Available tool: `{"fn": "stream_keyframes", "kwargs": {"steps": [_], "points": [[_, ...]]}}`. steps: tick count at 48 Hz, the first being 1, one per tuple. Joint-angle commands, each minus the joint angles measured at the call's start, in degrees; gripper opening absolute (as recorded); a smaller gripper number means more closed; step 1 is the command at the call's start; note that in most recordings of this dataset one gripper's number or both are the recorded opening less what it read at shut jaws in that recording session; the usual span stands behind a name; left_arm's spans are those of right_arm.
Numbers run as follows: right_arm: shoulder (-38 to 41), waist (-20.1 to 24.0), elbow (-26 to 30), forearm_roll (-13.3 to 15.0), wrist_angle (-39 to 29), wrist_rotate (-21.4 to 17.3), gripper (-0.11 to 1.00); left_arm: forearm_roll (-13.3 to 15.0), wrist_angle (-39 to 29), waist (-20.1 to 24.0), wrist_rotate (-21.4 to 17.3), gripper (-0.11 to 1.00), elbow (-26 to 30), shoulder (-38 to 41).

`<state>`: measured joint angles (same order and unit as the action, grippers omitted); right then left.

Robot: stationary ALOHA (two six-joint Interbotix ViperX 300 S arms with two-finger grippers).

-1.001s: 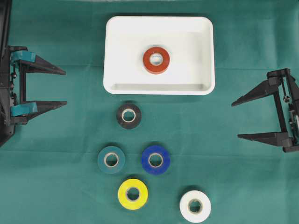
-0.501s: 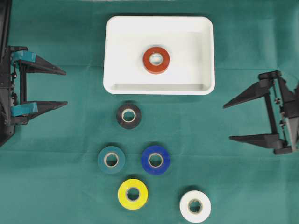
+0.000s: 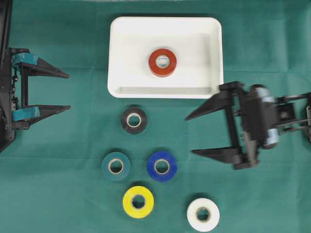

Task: Pick up the tape from a random location and place it into the white case.
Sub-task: 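Move the right gripper toward the blue tape roll, then lower the right gripper into the blue roll's hole and close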

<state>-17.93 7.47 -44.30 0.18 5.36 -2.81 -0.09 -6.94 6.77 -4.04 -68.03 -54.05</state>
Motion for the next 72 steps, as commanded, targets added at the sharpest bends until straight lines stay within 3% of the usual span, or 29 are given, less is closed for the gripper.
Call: {"fn": "stream_keyframes", "kwargs": {"steps": [1, 14, 30, 61, 72], "points": [[3.1, 0.2, 4.6, 0.2, 0.7, 0.1, 0.91, 0.1, 0.5, -0.2, 0.1, 0.98, 0.6, 0.4], [11.2, 0.4, 13.5, 0.4, -0.4, 0.3, 0.91, 0.2, 0.5, -0.2, 0.1, 0.98, 0.6, 0.4], [12.3, 0.8, 15.5, 0.4, -4.1, -0.3, 0.91, 0.3, 0.3, -0.2, 0.2, 0.98, 0.6, 0.4], [20.7, 2.4, 30.2, 0.4, -40.4, -6.1, 0.91, 0.3, 0.4, -0.2, 0.2, 0.98, 0.7, 0.4], [22.6, 2.6, 33.5, 0.8, -46.8, -6.5, 0.91, 0.3, 0.4, -0.2, 0.2, 0.98, 0.7, 0.4]]}}
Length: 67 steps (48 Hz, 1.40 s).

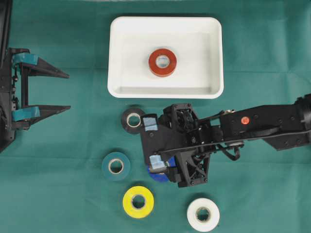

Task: Pick up the tape from a random location and place it into the white case.
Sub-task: 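Lower the right gripper into the blue roll's hole and close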

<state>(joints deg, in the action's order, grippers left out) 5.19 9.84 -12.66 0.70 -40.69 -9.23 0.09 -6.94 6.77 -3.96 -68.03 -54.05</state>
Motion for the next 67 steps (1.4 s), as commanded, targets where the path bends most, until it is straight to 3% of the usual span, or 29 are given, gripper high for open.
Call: {"fn": "stream_keyframes", "kwargs": {"steps": [1, 16, 67], "points": [[-0.4, 0.4, 1.9, 0.3, -0.8, -0.1, 0.91, 0.1, 0.4, -0.2, 0.1, 0.98, 0.6, 0.4], [-0.5, 0.3, 1.9, 1.7, -1.1, -0.1, 0.91, 0.1, 0.5, -0.2, 0.1, 0.98, 0.7, 0.4], [-0.4, 0.3, 1.6, 1.8, -0.8, -0.1, 0.91, 0.1, 0.5, -0.2, 0.2, 0.98, 0.6, 0.4]]}}
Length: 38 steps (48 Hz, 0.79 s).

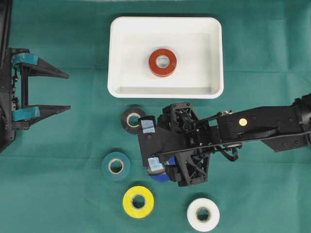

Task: Pick up the tape from a random location and place it into the white case.
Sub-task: 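Lower the right gripper into the blue roll's hole and close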

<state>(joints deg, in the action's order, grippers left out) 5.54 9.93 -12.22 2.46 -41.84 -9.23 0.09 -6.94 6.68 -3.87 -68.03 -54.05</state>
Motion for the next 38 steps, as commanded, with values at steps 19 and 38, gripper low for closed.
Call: {"fn": "stream_keyframes", "kwargs": {"steps": [19, 38], "points": [[3.9, -0.4, 0.6, 0.6, 2.8, -0.2, 0.91, 0.1, 0.5, -0.1, 0.1, 0.98, 0.7, 0.4], [7.0, -1.3, -1.4, 0.6, 6.9, -0.3, 0.91, 0.2, 0.5, -0.1, 0.1, 0.98, 0.6, 0.4]]}}
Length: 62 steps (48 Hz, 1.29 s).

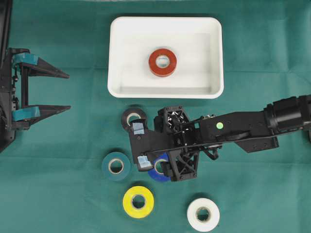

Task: Pick up the tape from a random location and place it into the white case.
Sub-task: 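Lower the right gripper into the blue roll's hole and close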

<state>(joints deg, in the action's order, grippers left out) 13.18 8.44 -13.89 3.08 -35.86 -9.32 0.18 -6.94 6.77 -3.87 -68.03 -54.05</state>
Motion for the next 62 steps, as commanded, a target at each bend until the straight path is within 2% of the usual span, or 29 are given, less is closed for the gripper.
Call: {"fn": "stream_keyframes", "kwargs": {"steps": [1, 34, 62], "points": [[-0.5, 0.1, 0.2, 0.1, 1.1, -0.2, 0.91, 0.1, 0.5, -0.2, 0.1, 0.98, 0.6, 0.4], [5.3, 0.7, -0.8, -0.2, 6.1, -1.4, 0.91, 0.1, 0.5, -0.2, 0.1, 0.98, 0.6, 0.4], [7.0, 0.9, -0.8, -0.3, 6.5, -1.4, 0.90, 0.1, 0.6, -0.2, 0.1, 0.98, 0.6, 0.4]]}}
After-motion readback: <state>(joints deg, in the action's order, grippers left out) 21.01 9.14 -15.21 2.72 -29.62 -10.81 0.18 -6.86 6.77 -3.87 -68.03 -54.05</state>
